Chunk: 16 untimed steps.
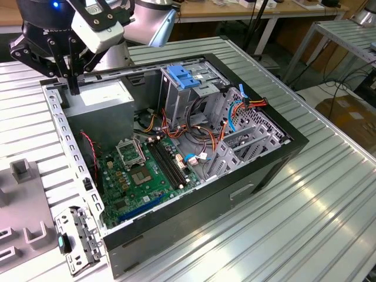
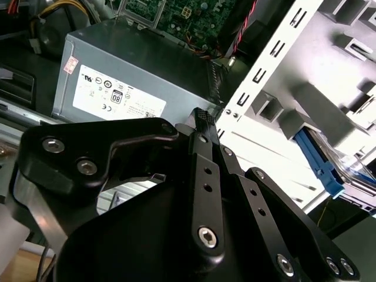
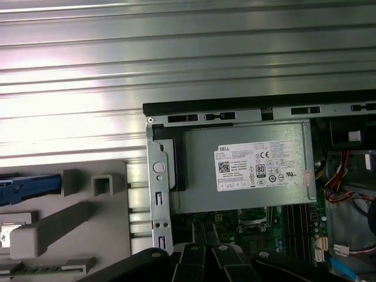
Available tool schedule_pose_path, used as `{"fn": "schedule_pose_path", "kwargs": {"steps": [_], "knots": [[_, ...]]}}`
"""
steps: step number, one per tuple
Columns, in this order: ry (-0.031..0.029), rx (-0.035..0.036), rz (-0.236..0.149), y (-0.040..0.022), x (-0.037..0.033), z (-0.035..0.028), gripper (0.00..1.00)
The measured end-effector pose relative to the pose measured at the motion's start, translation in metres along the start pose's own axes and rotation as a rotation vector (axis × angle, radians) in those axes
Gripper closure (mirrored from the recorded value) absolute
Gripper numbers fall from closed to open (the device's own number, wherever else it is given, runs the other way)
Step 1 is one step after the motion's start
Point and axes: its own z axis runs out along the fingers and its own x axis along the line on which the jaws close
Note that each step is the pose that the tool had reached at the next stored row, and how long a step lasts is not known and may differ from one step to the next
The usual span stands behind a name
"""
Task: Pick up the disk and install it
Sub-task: 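Reach for the disk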
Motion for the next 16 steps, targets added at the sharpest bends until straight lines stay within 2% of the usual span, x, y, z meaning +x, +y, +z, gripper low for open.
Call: {"fn": "schedule_pose_path", "kwargs": {"steps": [9,16], "knots": [[0.0000,0.0000,0.000,-0.0008,0.0113,-0.0003,0.89],[0.0001,0.0000,0.000,-0.0018,0.0241,-0.0006,0.89]]}}
